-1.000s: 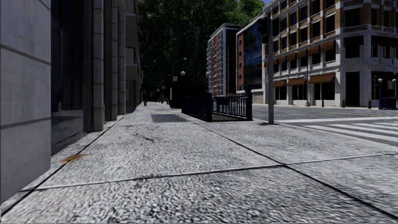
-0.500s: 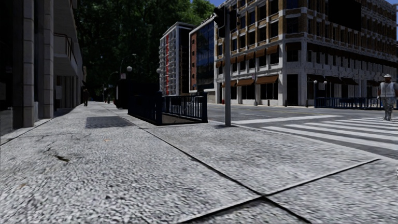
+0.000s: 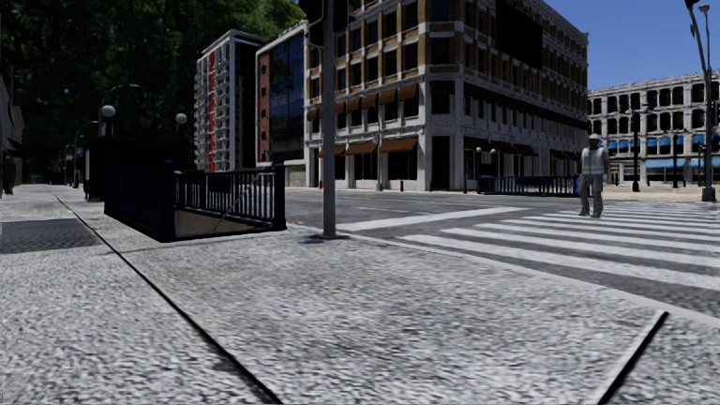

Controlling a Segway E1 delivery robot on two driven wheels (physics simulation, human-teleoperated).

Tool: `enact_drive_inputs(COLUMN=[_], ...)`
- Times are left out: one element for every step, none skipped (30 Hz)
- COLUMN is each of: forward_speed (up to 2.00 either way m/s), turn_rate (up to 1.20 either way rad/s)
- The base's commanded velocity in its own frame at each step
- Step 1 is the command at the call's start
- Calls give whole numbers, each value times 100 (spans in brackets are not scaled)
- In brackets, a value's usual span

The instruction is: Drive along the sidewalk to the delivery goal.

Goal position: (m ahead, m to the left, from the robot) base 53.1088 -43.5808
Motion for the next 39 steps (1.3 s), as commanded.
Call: enact_drive_inputs(forward_speed=[200,200,200,200,200,200,200,200,200,200,200,200,195,182,164,164,156,154,153,153,153,153,153,153,153,153,153,153,153,153,153,153,153,153,153,153,153,153,153], turn_rate=[-58,-58,-58,-58,-58,-58,-58,-58,-58,-58,-58,-62,-65,-66,-70,-70,-71,-72,-72,-72,-72,-72,-72,-72,-72,-72,-72,-72,-71,-71,-71,-70,-68,-68,-64,-57,-41,0,0])
